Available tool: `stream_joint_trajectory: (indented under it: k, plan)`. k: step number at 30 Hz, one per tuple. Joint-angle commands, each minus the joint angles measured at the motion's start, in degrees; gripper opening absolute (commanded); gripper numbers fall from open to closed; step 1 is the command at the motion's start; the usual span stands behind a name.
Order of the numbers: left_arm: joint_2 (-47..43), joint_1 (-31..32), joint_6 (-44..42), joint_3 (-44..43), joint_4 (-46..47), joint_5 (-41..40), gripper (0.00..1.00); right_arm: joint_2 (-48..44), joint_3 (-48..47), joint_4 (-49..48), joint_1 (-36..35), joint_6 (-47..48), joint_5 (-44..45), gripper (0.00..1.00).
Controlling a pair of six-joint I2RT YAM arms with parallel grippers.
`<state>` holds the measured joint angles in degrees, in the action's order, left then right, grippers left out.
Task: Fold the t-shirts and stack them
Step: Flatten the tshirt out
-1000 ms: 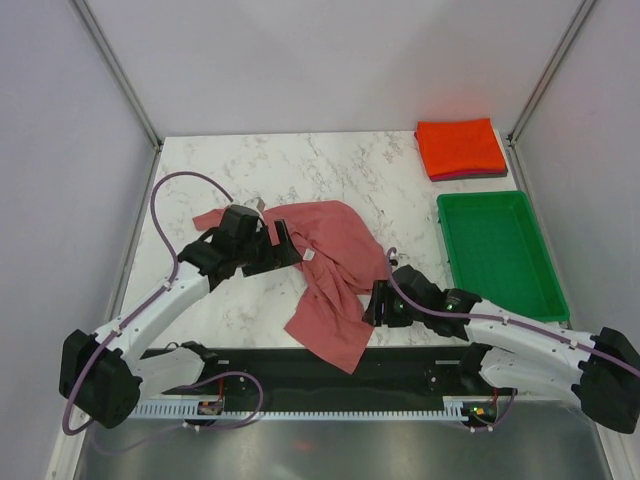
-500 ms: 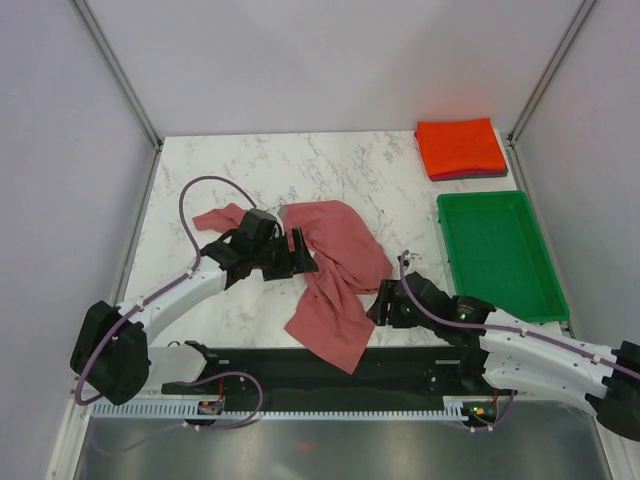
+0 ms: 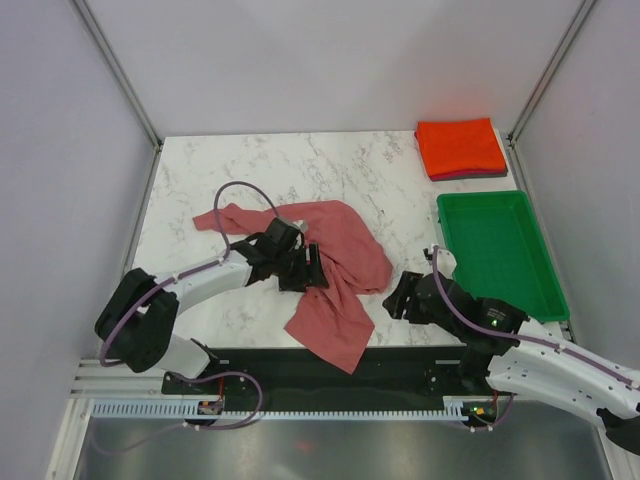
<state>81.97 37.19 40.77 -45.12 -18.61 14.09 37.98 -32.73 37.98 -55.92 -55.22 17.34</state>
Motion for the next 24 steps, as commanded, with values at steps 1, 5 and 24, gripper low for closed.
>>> stream_joint_trajectory:
  k: [1,5,24]
  plan:
    - [3.27,2.88,1.93,-5.14,3.49,-1.33,0.71,0.60,-4.27,2.28,-0.24,1.25,5.23,0.65]
    - [8.63,3.33,4.75,-6.99,4.46,-4.41,0.70,4.63,-5.76,2.19,-0.15,3.27,10.15,0.66]
    - [1.97,1.58,-1.40,-11.48,-6.61,-6.35,0.02,53.67,-22.26,-33.85,31.05,30.78,-23.49,0.73]
